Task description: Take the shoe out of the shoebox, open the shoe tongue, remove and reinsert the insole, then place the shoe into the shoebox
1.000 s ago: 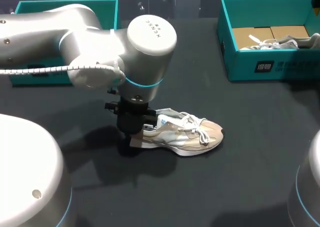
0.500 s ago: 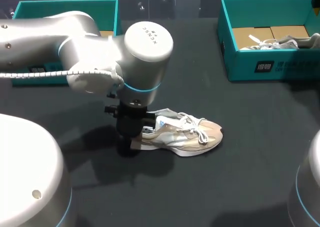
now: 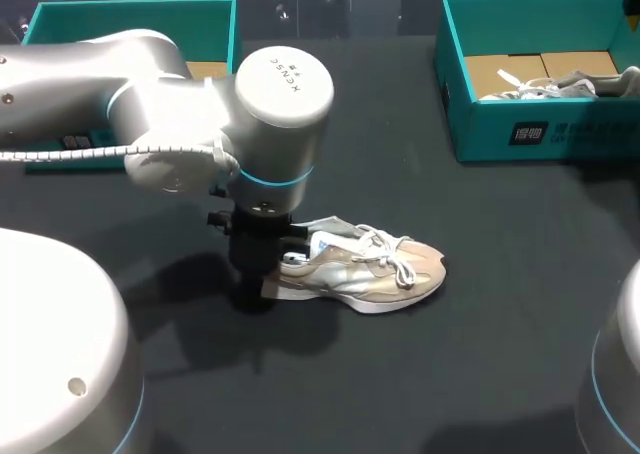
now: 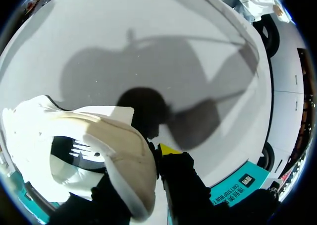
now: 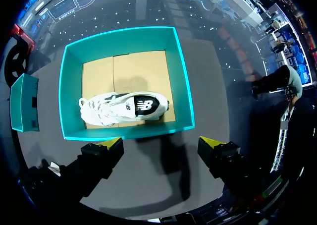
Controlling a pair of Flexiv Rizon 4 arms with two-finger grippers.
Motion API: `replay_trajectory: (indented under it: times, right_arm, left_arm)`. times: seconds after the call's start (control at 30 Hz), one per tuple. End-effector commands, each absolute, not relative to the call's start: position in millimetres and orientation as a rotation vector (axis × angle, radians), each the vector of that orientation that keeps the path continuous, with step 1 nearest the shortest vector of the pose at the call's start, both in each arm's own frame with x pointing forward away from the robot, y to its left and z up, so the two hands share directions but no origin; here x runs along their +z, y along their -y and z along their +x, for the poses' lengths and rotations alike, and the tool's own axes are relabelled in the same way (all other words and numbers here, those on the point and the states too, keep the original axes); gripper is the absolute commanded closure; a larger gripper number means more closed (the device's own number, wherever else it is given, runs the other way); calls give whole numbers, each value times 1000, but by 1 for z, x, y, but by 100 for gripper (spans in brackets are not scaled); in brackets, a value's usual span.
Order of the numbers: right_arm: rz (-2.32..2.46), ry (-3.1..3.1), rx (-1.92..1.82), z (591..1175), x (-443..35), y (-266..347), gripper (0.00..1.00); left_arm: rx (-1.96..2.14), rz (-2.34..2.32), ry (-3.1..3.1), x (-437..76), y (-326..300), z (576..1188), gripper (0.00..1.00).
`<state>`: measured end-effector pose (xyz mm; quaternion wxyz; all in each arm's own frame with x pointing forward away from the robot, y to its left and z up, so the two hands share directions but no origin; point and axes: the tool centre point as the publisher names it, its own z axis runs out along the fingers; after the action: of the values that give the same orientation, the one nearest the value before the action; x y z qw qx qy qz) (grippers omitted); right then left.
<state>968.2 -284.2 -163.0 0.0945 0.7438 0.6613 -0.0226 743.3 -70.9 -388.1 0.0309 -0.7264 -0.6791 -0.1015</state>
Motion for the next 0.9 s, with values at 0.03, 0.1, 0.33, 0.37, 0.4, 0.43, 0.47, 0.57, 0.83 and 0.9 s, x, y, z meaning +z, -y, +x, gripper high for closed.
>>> replay_trajectory:
  times: [0.03, 0.1, 0.33, 0.37, 0.4, 0.43, 0.47, 0.57, 0.83, 0.9]
  right_arm:
    - [2206, -1961, -69, 968, -163, 284, 0]
    - [2206, -1961, -69, 968, -163, 284, 0]
    - [2206, -1961, -69, 968, -163, 284, 0]
    - [2206, -1961, -69, 968, -163, 284, 0]
    - [2206, -1961, -69, 968, -163, 284, 0]
    - [2206, -1961, -69, 968, -163, 284, 0]
    - [2206, -1961, -69, 968, -163, 284, 0]
    - [2206, -1961, -69, 968, -163, 284, 0]
    - [2206, -1961, -69, 968, -163, 284, 0]
    - [2206, -1961, -69, 968, -163, 284, 0]
  left_arm:
    - [-304, -2257, 2094, -394, 68, 744, 100]
    - [-299, -2271, 2090, -393, 68, 744, 91]
    - [-270, -2282, 2096, -388, 69, 744, 55]
    - [-264, -2284, 2098, -387, 70, 744, 51]
    - [-259, -2286, 2102, -385, 70, 743, 46]
    - [-249, -2290, 2110, -382, 70, 743, 39]
    - [-240, -2293, 2115, -380, 70, 742, 34]
    - [-185, -2303, 2152, -368, 70, 739, 4]
    - [5, -2318, 2231, -331, 72, 725, 0]
    - [49, -2316, 2252, -321, 71, 720, 0]
